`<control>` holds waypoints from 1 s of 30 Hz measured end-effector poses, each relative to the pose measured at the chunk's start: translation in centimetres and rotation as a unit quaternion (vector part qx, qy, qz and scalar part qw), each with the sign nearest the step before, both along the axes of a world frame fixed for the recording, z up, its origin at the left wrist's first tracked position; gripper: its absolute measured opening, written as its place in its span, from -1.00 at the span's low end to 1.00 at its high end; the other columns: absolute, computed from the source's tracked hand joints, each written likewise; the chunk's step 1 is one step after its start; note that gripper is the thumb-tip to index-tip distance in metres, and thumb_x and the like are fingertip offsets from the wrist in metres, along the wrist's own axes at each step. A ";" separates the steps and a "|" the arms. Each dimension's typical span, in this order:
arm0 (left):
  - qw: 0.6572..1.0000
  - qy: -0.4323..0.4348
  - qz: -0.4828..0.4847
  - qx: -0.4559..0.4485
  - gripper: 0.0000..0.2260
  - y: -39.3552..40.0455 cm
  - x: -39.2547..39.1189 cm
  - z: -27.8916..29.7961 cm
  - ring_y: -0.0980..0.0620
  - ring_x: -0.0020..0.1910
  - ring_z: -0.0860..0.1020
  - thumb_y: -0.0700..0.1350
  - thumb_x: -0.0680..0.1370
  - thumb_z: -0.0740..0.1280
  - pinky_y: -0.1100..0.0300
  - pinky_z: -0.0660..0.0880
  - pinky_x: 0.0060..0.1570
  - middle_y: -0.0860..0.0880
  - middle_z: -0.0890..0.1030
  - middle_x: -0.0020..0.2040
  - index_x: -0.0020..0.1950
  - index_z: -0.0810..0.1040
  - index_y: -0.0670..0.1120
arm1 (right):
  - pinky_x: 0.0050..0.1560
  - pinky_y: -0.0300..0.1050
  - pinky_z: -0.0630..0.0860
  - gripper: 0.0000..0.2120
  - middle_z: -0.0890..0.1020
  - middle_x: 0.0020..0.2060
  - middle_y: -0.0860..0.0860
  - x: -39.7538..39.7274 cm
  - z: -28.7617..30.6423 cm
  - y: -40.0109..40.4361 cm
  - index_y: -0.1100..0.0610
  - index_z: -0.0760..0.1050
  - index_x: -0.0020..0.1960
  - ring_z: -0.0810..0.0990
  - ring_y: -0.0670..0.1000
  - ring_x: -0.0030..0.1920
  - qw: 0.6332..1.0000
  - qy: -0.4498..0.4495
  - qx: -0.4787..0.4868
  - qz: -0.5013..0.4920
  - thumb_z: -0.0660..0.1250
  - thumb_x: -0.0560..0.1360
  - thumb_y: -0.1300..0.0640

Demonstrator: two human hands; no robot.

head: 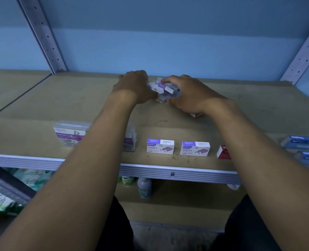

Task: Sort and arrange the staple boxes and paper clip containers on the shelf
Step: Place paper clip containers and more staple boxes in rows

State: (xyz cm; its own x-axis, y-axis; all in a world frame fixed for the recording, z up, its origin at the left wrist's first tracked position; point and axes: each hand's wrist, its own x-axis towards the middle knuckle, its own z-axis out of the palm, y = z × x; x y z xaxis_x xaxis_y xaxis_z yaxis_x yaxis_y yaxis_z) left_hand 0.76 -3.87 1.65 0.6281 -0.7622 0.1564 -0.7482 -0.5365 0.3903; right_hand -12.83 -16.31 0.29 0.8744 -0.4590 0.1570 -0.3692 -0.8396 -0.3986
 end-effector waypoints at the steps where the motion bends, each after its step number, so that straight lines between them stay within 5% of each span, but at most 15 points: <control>1: 1.000 0.002 -0.006 0.002 -0.49 -0.1 0.0 0.0 -0.15 0.25 0.48 0.19 0.43 0.44 0.04 0.45 0.21 -0.10 0.56 0.26 0.26 0.53 -0.09 | 0.12 -0.18 0.32 -0.52 0.50 0.30 0.09 0.1 0.0 0.0 -0.11 0.42 0.44 0.45 0.10 0.31 1.000 -0.004 -0.003 0.005 0.37 0.54 0.05; 11: 0.998 0.012 -0.038 0.050 -0.58 -1.3 -1.4 0.4 -0.18 0.22 0.50 0.20 0.44 0.37 0.05 0.45 0.18 -0.09 0.57 0.19 0.14 0.54 -0.07 | 0.25 -0.14 0.37 -0.62 0.54 0.32 0.11 0.2 -0.2 0.4 -0.06 0.55 0.38 0.47 0.12 0.33 0.998 -0.007 -0.056 0.017 0.34 0.58 0.09; 16: 1.000 0.008 -0.015 0.015 -0.56 -1.3 -1.9 0.5 -0.17 0.26 0.48 0.03 0.44 0.49 0.01 0.46 0.22 -0.13 0.55 0.25 0.23 0.50 -0.13 | 0.03 -0.23 0.36 -0.77 0.59 0.05 0.02 -0.1 0.1 0.4 -0.05 0.70 0.15 0.55 0.07 0.15 0.996 -0.043 -0.068 -0.028 0.40 0.54 0.12; 21: 1.000 0.014 -0.003 0.003 -0.60 -1.1 -2.3 0.5 -0.17 0.23 0.49 -0.06 0.44 0.51 -0.04 0.48 0.20 -0.13 0.54 0.22 0.20 0.51 -0.14 | -0.10 -0.22 0.38 -0.85 0.44 -0.29 -0.18 -0.6 0.4 0.6 0.00 0.75 -0.08 0.45 -0.06 -0.08 0.994 -0.069 -0.071 -0.048 0.42 0.48 0.17; 30: 0.999 0.029 0.005 -0.042 -0.68 -0.5 -2.7 1.7 -0.06 0.21 0.52 0.03 0.44 0.49 0.07 0.51 0.16 -0.08 0.61 0.16 0.11 0.64 -0.10 | 0.04 -0.15 0.57 -0.84 0.68 -0.12 -0.04 -1.3 1.3 0.4 0.07 0.70 -0.01 0.61 -0.01 0.02 0.990 -0.115 -0.009 -0.081 0.45 0.42 0.19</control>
State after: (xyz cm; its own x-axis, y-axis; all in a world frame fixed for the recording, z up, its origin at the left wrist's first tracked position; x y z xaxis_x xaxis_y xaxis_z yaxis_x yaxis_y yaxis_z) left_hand -1.92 -4.42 3.37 0.6450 -0.7421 0.1826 -0.7185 -0.5075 0.4756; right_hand -14.10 -15.89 1.56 0.7301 -0.5853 0.3526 -0.4011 -0.7849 -0.4723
